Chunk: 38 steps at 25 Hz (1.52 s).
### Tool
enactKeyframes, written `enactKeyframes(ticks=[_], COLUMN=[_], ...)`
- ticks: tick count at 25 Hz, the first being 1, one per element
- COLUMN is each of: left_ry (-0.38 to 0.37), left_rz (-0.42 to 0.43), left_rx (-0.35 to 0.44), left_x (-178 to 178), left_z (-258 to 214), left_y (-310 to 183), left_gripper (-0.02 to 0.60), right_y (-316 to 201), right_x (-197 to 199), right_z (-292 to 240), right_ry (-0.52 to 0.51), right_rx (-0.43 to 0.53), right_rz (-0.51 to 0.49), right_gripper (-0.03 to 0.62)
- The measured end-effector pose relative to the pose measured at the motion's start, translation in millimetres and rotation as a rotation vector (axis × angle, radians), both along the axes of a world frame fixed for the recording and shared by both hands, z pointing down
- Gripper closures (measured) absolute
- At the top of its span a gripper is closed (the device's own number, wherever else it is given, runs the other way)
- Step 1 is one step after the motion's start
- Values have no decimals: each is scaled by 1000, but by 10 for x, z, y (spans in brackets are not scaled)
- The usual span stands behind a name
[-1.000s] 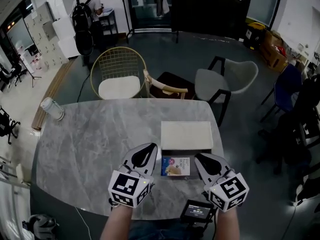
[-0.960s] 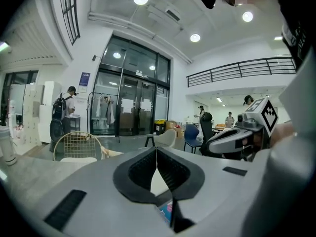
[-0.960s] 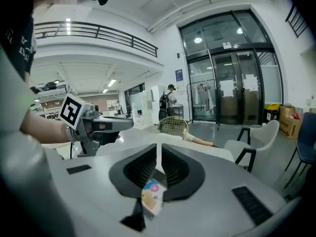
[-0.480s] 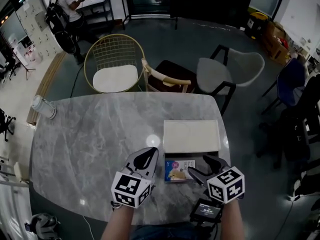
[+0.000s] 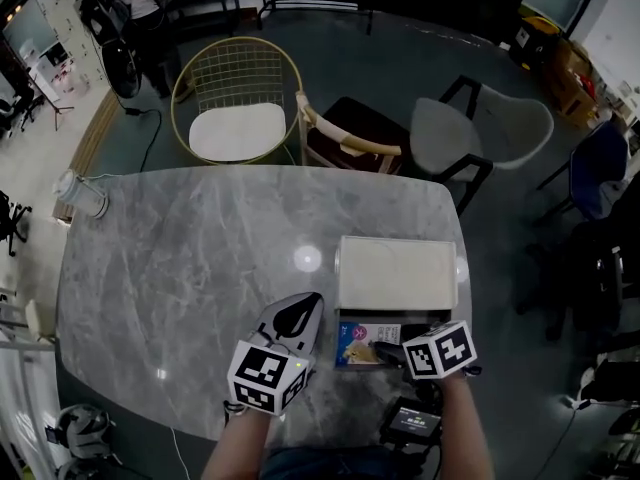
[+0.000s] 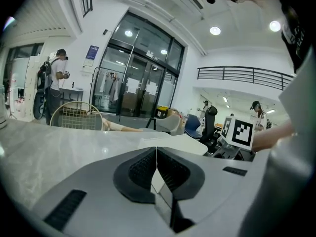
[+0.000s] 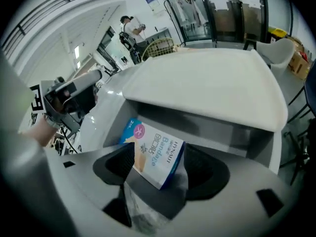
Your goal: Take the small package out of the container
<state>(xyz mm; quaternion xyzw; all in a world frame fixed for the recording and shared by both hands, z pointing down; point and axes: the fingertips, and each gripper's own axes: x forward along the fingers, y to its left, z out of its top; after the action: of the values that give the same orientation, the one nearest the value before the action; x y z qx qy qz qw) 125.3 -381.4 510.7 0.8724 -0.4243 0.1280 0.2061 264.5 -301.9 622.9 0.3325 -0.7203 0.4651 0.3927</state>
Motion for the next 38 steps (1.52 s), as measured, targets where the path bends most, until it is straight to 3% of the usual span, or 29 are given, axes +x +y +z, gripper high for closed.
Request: enactKeyframes(ticks=[8, 12, 20, 31, 35, 38], left_ry=[16, 8, -9, -17, -32, -44], left_rz=[-71, -75, -94, -87, -85, -84], left_rx=[-14, -10, 16, 70, 77, 78], left_x=[-154, -157, -174, -62, -23, 6], left_z=[28, -15, -128, -375, -412, -434], left_y=[-111, -100, 0, 221, 332, 412], left_gripper=[569, 569, 569, 569, 569, 569], right_y=[-1, 21, -3, -85, -106, -128], right_x=[6, -1, -41, -101, -80, -30], right_z=[153, 145, -128, -584, -619, -616], right_ry=[20, 47, -53, -301, -398, -473], right_rx=[-66, -41, 67, 320, 311, 268], right_rz=[-84, -139, -116, 166, 338, 459], right_gripper=[293, 292, 293, 342, 354, 404])
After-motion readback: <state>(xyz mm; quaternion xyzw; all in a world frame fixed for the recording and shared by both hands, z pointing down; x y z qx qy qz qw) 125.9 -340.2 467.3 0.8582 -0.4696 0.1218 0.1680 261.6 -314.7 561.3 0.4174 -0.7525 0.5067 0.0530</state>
